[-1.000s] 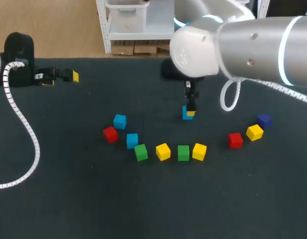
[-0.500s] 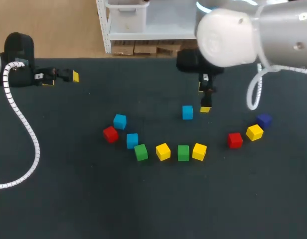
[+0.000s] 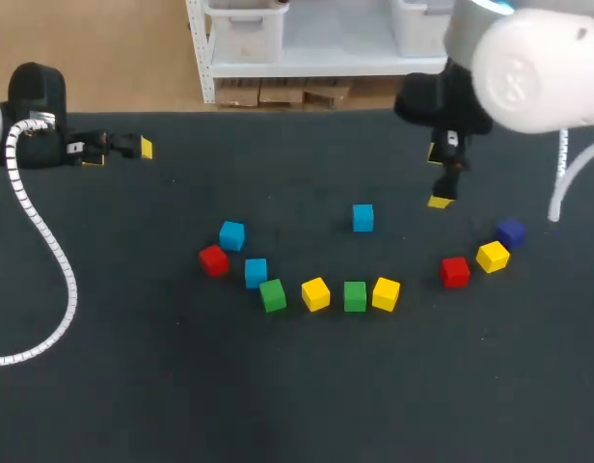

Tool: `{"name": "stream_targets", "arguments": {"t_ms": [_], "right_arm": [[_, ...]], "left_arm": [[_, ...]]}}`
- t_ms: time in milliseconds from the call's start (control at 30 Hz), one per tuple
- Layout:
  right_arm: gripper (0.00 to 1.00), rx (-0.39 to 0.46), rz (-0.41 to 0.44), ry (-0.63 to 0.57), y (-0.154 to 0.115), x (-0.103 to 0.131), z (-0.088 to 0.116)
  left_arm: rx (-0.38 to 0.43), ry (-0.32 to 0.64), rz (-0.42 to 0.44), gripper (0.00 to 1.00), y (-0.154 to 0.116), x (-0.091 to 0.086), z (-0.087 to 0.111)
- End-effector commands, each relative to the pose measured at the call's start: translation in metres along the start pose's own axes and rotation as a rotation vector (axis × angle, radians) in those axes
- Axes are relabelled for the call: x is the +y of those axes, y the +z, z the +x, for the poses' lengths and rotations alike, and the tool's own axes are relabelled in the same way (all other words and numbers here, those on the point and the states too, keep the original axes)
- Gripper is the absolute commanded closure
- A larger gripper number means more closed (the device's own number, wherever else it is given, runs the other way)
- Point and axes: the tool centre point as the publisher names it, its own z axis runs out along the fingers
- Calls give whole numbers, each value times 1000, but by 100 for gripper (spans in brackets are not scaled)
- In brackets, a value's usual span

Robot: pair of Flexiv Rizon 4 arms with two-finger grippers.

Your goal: Place the blue cubes, place green cubes on the blue cubes, place the yellow cubes on the green cubes, then place the red cubes on the yellow cubes, and place purple cube on the red cubes.

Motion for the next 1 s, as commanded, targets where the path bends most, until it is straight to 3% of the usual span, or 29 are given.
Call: {"name": "stream_targets", "arguments": {"t_ms": [33, 1000], "right_arm": [[0, -112, 119, 27, -9, 7, 18], [0, -336, 250, 217, -41, 2, 84]], "left_arm": [[0, 0, 0, 0, 0, 0, 0], [0, 0, 0, 0, 0, 0, 0]]}}
